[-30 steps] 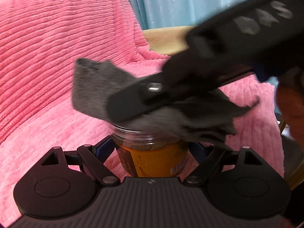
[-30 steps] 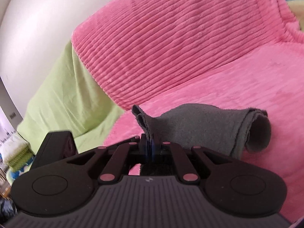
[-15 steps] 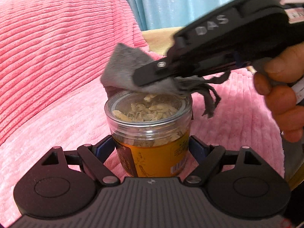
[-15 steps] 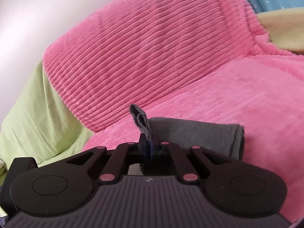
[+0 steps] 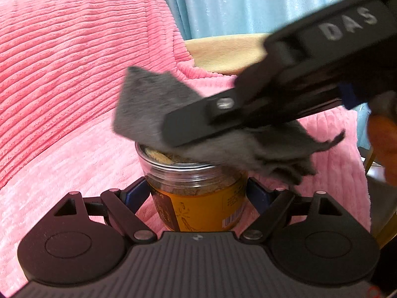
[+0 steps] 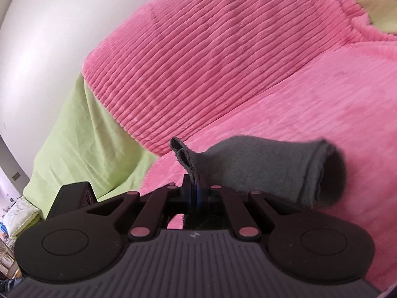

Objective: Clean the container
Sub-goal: 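Wipe the grey cloth across the jar lid with the right gripper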

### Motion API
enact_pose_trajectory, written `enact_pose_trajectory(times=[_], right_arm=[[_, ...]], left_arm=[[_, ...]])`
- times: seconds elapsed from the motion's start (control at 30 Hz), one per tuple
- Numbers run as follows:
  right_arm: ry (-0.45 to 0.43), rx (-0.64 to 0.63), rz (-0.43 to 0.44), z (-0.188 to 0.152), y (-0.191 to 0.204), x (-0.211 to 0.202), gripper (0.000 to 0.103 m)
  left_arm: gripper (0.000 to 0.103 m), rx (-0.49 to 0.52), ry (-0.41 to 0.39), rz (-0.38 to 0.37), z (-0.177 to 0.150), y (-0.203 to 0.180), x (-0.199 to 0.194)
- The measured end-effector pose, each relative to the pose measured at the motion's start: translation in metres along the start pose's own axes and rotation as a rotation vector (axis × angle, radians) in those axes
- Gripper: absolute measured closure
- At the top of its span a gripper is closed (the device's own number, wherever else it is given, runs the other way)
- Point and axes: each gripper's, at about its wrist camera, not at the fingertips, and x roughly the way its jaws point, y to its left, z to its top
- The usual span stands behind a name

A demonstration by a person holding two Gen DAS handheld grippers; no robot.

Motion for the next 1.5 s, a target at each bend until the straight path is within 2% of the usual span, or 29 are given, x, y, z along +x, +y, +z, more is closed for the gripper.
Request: enact_pose_trajectory(times=[0.17, 0.37, 0.53, 0.67, 0.77, 0.87, 0.97, 1.1, 1.3, 1.5], right_arm=[[-0.028, -0.037, -0.056, 0.011, -0.001, 0.011, 0.102], [-0.071, -0.065, -0.141, 0.013, -0.008, 0.000, 0.102], [-0.072, -0.099, -0.178, 0.006, -0.005, -0.016, 0.102], [-0.072, -0.088, -0.172, -0.003, 0.001, -0.027, 0.102], [-0.059, -0.071, -0.134, -0.006, 0.007, -0.021, 0.101], [-0.049, -0.048, -0.092, -0.009, 0.009, -0.014, 0.101], [-0.049, -0.061, -0.084, -0.007, 0.010, -0.008, 0.102], [-0.070, -0.096, -0.120, -0.001, 0.010, 0.000, 0.102], [-0.113, -0.164, -0.231, 0.007, 0.006, 0.001, 0.102], [-0.114, -0.144, -0.246, 0.003, 0.004, -0.017, 0.102]], left_arm=[[0.019, 0.000, -0.002, 0.003, -0.002, -0.012, -0.007], [0.019, 0.004, -0.007, 0.002, -0.007, -0.020, -0.015], [0.019, 0.008, -0.007, 0.002, -0.010, -0.033, -0.023], [0.019, 0.009, -0.007, 0.003, -0.011, -0.040, -0.028], [0.019, 0.028, -0.010, -0.021, -0.021, -0.024, -0.040], [0.019, 0.029, -0.009, -0.023, -0.023, -0.021, -0.040], [0.019, 0.027, -0.009, -0.022, -0.025, -0.020, -0.041], [0.019, 0.033, -0.016, -0.040, -0.010, 0.023, -0.009], [0.019, 0.037, -0.020, -0.040, -0.012, 0.021, -0.011], [0.019, 0.046, -0.021, -0.043, -0.012, 0.021, -0.012]])
